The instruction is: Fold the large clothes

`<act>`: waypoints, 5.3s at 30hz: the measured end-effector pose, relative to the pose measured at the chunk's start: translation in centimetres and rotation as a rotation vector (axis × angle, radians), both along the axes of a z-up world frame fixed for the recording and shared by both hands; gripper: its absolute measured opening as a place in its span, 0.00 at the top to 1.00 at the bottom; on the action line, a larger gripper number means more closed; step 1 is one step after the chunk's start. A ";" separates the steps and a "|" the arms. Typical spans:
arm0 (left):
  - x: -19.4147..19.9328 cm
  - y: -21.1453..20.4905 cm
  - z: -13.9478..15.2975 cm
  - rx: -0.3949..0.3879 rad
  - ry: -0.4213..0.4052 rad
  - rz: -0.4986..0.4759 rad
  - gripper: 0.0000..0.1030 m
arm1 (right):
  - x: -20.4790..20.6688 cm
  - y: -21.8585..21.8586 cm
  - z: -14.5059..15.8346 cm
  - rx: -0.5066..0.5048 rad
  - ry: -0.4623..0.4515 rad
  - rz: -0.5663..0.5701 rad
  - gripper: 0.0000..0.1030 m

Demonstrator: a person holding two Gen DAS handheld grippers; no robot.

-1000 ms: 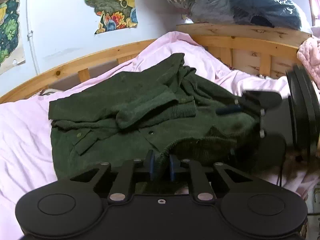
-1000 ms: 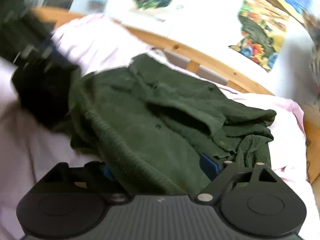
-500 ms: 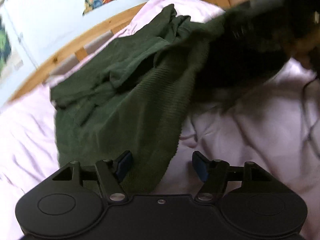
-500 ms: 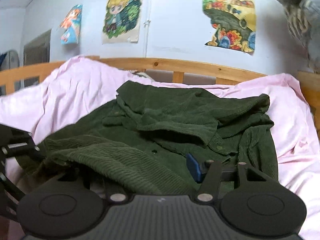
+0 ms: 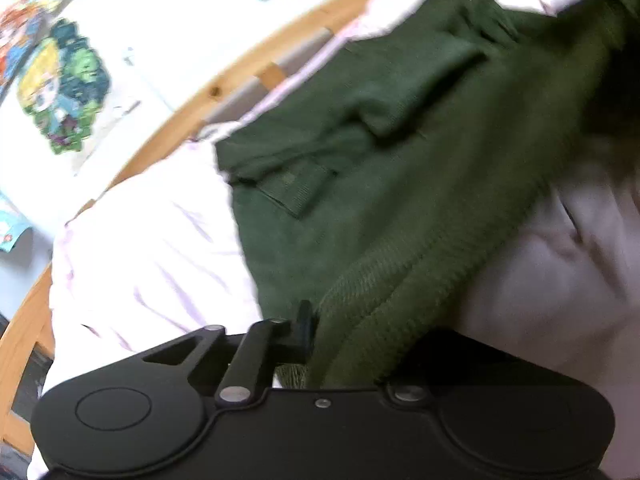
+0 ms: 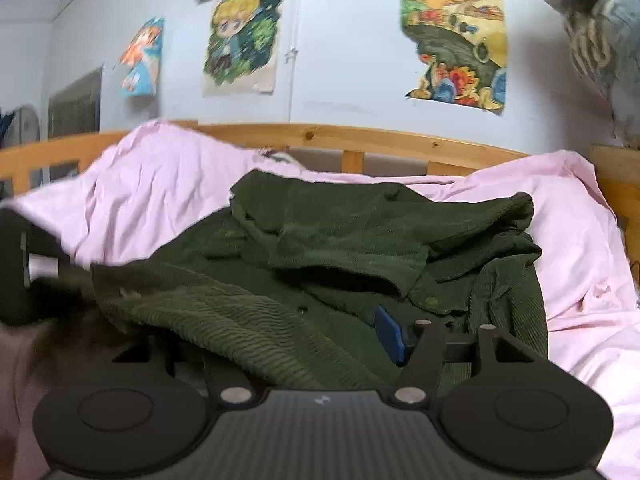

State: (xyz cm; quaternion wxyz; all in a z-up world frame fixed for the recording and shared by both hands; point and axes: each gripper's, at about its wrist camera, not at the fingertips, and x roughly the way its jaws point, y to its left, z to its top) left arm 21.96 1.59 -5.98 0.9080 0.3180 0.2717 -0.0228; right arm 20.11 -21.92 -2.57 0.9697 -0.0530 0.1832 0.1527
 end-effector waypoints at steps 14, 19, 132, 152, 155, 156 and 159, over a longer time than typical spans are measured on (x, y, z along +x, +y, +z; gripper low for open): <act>9.2 -3.5 12.8 -0.169 -0.184 -0.131 0.92 | -1.8 4.9 -4.0 -0.374 0.049 -0.021 0.01; 10.5 -3.4 14.0 -0.213 -0.188 -0.104 0.92 | -2.2 4.3 -5.4 -0.671 0.017 -0.146 0.03; -4.0 18.0 -0.5 -0.993 0.150 0.439 1.00 | 0.8 -13.1 -1.7 0.552 0.278 -0.511 0.89; 2.7 11.8 3.2 -0.658 0.033 0.315 0.78 | 2.7 -8.8 0.4 0.250 0.042 -0.436 0.80; 5.1 12.8 1.9 -0.692 0.068 0.372 0.90 | 3.4 -9.9 -0.6 0.270 0.075 -0.491 0.86; 5.4 13.1 1.6 -0.704 0.071 0.387 0.90 | 3.7 -10.5 -1.0 0.290 0.094 -0.503 0.86; 5.8 14.5 0.4 -0.741 0.090 0.418 0.84 | 4.2 -11.8 -2.2 0.329 0.133 -0.506 0.76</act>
